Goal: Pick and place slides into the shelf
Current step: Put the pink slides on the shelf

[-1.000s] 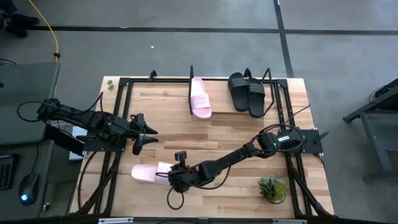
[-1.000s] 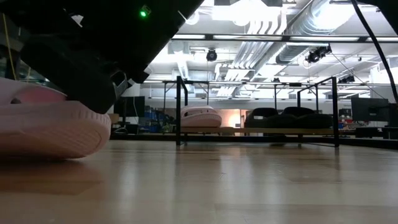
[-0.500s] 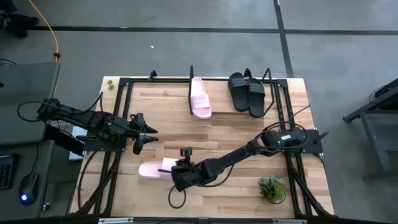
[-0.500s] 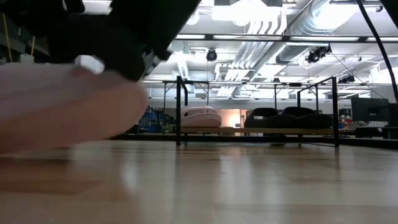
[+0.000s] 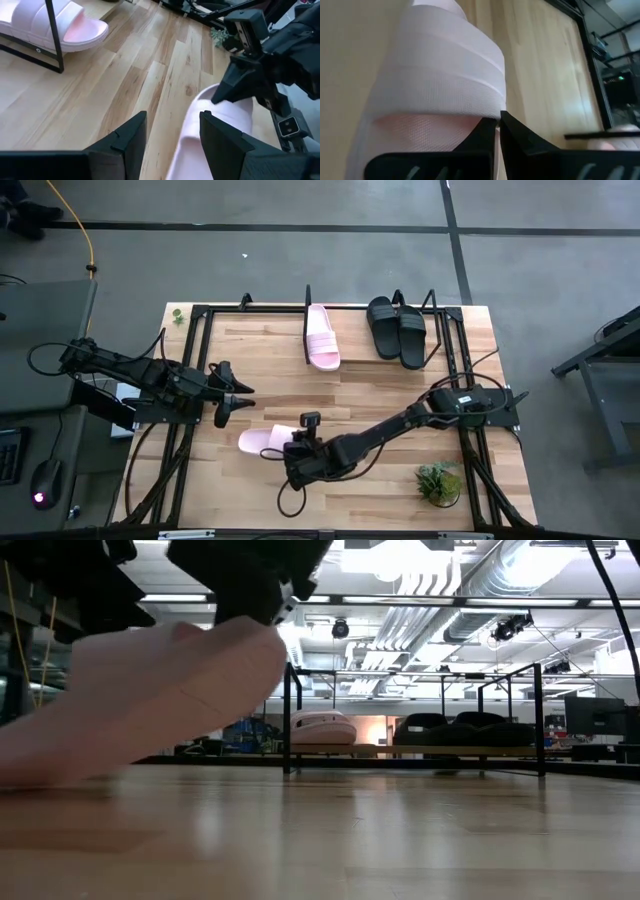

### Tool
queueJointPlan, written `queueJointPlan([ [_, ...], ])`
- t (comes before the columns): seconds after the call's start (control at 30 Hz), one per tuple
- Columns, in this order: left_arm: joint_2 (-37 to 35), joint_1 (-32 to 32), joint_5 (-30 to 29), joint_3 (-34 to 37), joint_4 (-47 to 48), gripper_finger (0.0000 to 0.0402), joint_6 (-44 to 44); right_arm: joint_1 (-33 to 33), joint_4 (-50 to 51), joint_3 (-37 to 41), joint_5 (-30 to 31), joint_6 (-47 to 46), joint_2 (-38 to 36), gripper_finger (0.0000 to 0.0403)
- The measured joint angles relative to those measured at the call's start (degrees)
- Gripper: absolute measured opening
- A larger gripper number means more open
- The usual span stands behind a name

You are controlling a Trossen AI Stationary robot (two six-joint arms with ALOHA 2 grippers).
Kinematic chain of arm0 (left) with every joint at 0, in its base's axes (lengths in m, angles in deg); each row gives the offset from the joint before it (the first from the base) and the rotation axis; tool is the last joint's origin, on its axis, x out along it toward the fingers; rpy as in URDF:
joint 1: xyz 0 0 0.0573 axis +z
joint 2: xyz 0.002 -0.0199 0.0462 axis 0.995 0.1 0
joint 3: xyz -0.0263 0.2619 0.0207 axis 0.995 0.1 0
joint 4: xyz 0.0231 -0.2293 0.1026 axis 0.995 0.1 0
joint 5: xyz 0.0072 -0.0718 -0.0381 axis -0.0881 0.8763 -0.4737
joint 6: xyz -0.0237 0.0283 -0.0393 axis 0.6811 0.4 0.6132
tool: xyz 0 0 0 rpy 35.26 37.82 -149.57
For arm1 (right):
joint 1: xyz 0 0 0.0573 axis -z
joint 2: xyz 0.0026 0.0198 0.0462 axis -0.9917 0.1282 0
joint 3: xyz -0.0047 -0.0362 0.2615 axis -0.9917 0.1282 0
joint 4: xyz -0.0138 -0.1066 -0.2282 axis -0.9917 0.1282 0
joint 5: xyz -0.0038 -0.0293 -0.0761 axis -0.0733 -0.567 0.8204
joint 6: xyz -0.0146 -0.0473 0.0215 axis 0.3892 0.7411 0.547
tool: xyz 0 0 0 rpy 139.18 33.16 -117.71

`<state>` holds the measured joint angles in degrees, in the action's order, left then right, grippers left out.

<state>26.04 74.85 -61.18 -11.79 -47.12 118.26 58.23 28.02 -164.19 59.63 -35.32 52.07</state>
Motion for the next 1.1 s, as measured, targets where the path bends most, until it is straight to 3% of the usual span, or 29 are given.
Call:
queueJointPlan([
  [0.77,0.0,0.0,-0.8,0.0,0.1,0.0168,0.0,-1.2,20.2,0.0,8.0,-16.7,-5.4,0.0000],
  [1.1,0.0,0.0,-0.9,0.0,-0.7,0.0168,0.0,-2.3,24.7,0.0,11.2,-21.1,-6.5,0.0000],
])
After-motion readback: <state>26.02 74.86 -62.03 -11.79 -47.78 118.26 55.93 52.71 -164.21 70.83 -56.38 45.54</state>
